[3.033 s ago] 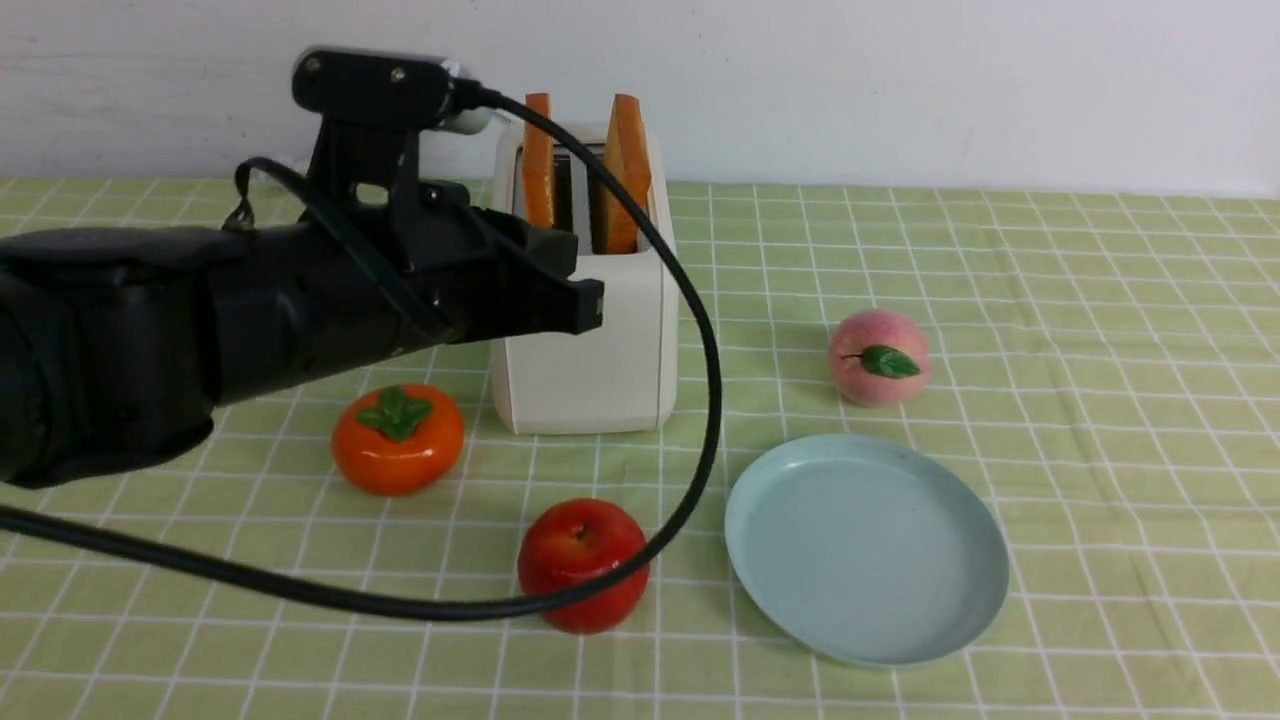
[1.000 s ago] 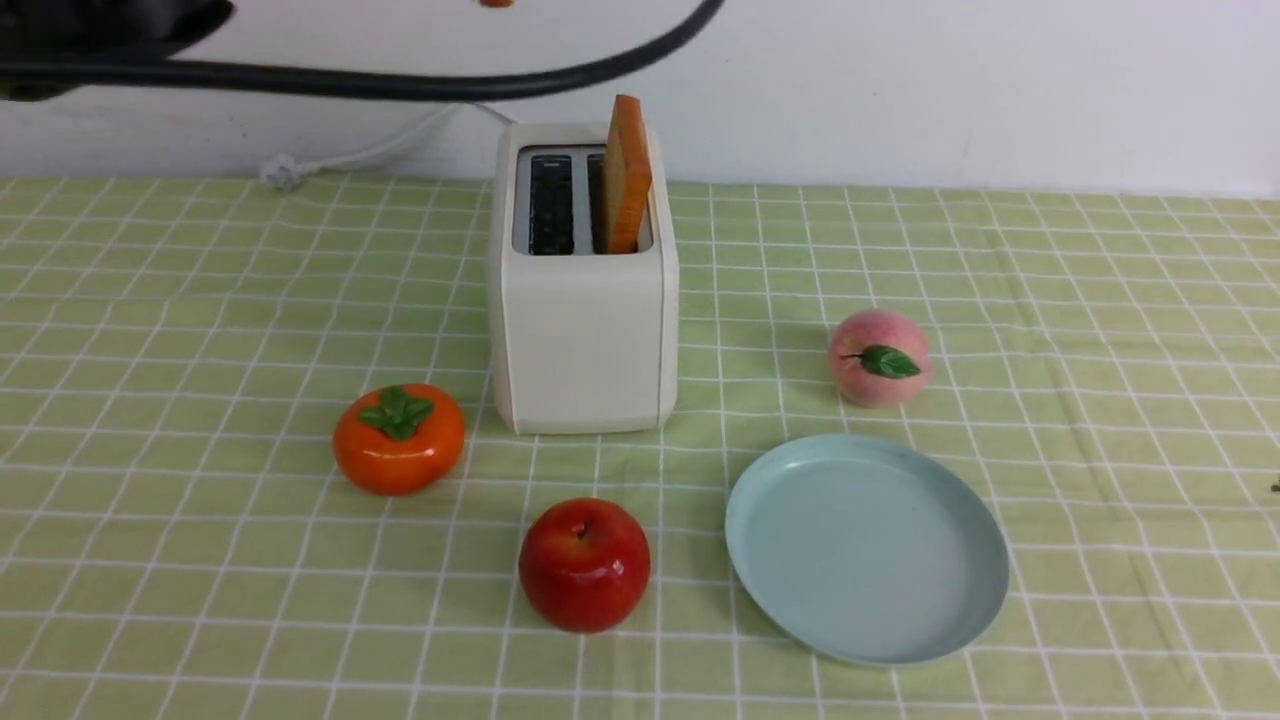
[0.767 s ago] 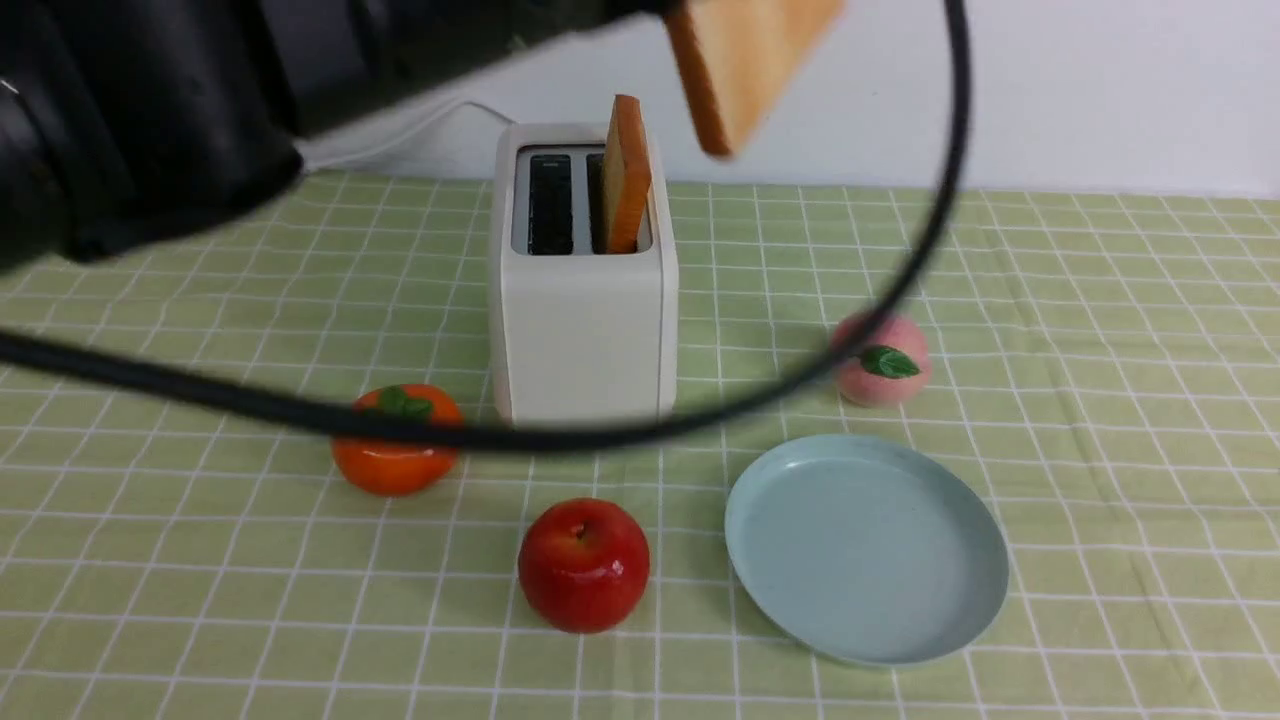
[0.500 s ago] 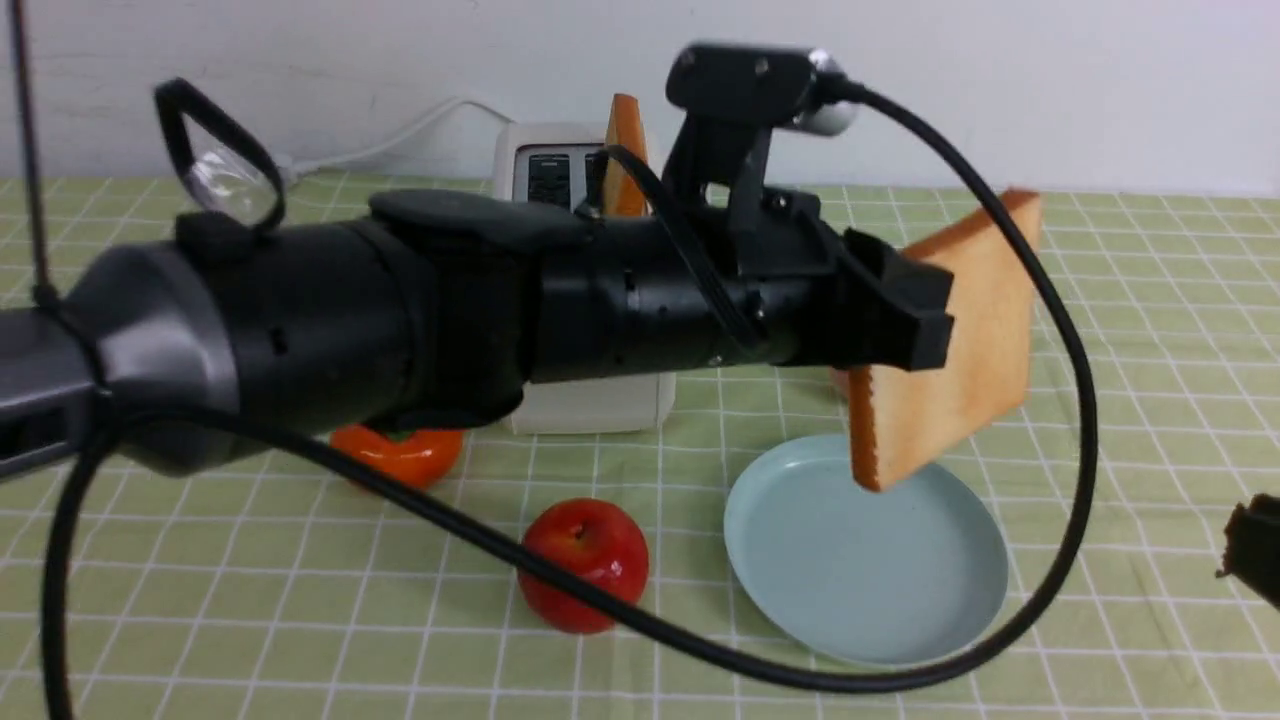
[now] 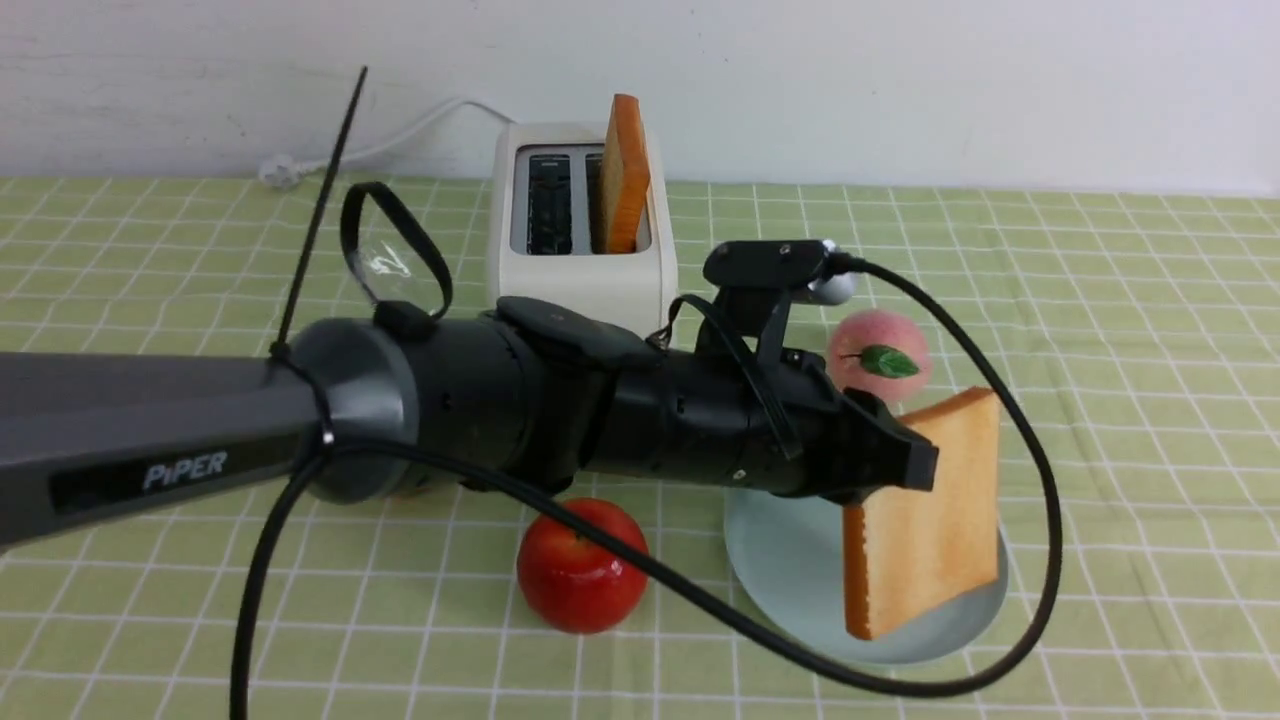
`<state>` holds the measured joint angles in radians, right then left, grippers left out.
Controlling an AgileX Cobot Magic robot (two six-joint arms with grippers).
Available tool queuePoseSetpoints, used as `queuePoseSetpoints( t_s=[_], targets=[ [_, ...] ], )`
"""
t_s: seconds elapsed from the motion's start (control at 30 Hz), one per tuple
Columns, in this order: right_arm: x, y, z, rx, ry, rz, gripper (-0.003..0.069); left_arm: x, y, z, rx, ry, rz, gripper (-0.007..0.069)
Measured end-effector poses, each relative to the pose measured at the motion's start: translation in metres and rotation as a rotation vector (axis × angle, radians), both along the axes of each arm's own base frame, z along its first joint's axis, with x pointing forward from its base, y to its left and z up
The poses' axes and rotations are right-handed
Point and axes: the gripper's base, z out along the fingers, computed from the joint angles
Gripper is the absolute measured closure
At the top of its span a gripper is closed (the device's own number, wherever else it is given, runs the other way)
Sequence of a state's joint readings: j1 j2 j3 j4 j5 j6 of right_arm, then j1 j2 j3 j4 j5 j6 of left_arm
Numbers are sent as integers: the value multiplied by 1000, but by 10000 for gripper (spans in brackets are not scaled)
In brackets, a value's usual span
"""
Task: Take toasted bread from bread machine on green coffee tablecloth place on plate.
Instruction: 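Place the slice of bread on the plate with the left gripper, then grasp the toast slice in the toaster and pull it up out of the slot with the right gripper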
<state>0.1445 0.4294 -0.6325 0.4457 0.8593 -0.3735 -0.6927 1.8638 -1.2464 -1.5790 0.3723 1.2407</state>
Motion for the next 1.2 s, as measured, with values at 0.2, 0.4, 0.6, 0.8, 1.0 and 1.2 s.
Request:
queuePoseSetpoints(
  t_s=[0.2, 0.4, 0.6, 0.8, 1.0, 1.2],
  targets=[
    [-1, 0, -1, 4, 22, 2, 607, 10, -7, -13, 5, 27, 25, 519],
    [-2, 1, -1, 11, 28, 7, 606, 16, -11, -27, 10, 59, 40, 519],
    [-3, 2, -2, 17, 43, 16, 606, 18, -10, -34, 53, 37, 44, 445],
    [-3, 2, -3, 14, 53, 22, 606, 21, -7, -33, 89, -1, 59, 218],
    [-4, 2, -3, 18, 59, 26, 606, 21, 3, 5, 68, -102, 139, 44],
    [-4, 3, -3, 19, 61, 27, 603, 15, 16, 47, 49, -230, 187, 42]
  ],
)
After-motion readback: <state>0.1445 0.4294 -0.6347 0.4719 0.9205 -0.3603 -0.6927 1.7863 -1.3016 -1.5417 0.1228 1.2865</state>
